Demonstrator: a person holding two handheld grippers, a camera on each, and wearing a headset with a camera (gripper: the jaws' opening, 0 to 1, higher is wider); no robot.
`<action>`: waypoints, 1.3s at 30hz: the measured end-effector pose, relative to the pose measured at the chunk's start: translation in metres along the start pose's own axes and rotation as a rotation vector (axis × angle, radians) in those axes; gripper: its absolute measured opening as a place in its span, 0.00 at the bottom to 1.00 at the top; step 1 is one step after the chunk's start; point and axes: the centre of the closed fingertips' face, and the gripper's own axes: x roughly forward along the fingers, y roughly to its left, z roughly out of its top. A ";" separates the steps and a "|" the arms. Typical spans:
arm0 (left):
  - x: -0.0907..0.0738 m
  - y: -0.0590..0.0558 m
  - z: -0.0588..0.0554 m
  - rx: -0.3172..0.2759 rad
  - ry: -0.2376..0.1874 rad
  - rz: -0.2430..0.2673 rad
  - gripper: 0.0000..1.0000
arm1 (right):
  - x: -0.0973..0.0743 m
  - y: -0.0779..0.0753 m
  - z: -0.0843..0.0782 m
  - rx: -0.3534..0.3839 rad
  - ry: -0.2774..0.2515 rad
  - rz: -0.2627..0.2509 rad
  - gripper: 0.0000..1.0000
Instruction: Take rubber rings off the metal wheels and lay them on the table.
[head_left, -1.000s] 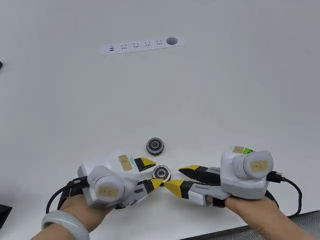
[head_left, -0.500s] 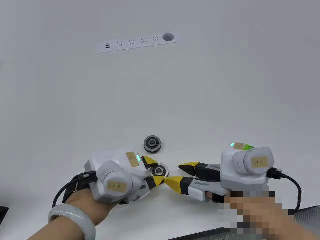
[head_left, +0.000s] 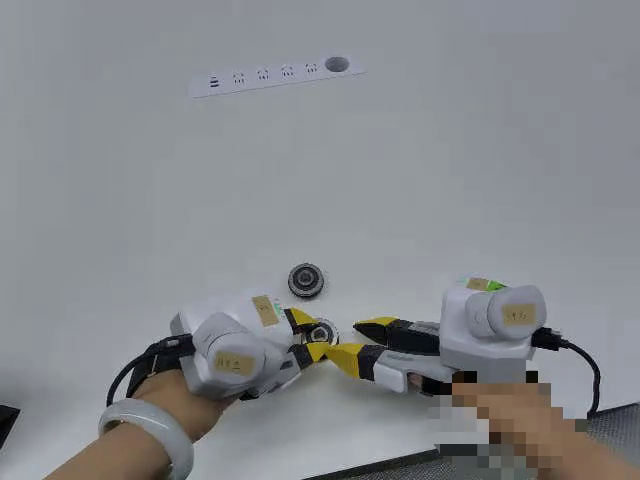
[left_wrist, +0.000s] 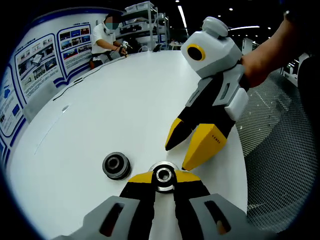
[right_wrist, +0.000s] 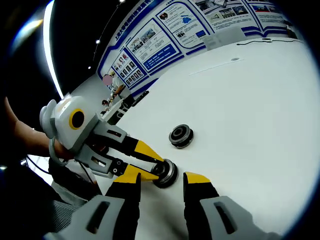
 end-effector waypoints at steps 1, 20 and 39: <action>0.000 0.000 0.000 -0.001 0.000 0.000 0.14 | 0.002 0.000 0.001 0.016 -0.002 0.003 0.34; 0.000 0.000 0.000 -0.005 -0.011 0.010 0.14 | 0.019 -0.008 -0.001 0.214 0.009 0.008 0.26; 0.000 0.000 0.000 -0.013 -0.020 0.010 0.14 | 0.016 -0.005 -0.002 0.288 0.009 0.031 0.25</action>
